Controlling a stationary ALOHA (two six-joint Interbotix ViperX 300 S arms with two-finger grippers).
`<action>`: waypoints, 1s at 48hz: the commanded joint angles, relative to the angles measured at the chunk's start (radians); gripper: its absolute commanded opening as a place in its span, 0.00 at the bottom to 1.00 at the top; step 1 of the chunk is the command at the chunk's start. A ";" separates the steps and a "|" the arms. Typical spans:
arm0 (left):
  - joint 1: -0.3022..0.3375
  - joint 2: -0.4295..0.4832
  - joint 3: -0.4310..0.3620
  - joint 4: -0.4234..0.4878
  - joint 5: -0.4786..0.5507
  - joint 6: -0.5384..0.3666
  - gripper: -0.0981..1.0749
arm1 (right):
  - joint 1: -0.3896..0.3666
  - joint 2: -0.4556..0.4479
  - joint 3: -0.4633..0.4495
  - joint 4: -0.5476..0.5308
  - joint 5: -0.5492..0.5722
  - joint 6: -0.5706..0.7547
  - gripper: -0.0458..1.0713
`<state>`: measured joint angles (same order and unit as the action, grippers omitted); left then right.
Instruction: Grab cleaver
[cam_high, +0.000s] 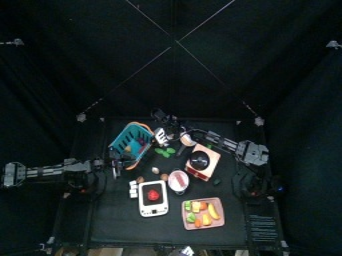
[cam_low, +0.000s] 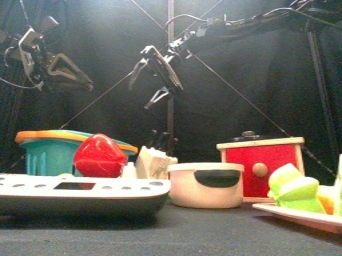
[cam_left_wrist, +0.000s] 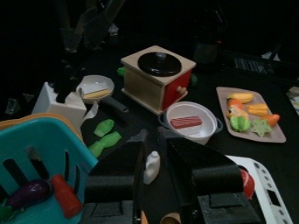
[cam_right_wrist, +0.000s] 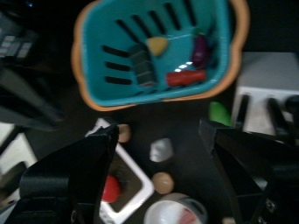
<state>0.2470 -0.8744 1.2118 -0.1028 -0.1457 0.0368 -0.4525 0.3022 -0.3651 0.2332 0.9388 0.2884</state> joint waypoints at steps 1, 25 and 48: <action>0.009 0.000 -0.015 0.005 -0.006 0.002 0.61 | 0.012 0.000 -0.058 -0.163 0.032 0.048 0.95; 0.014 0.000 -0.003 0.008 -0.009 0.002 0.61 | 0.077 0.048 -0.041 -0.310 0.020 0.083 0.95; 0.021 0.000 0.005 0.008 -0.011 0.002 0.61 | 0.098 0.015 0.017 -0.407 -0.040 0.124 0.95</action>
<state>0.2608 -0.8759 1.2303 -0.0966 -0.1488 0.0353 -0.3543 0.3774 -0.3421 -0.1549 0.9097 0.3927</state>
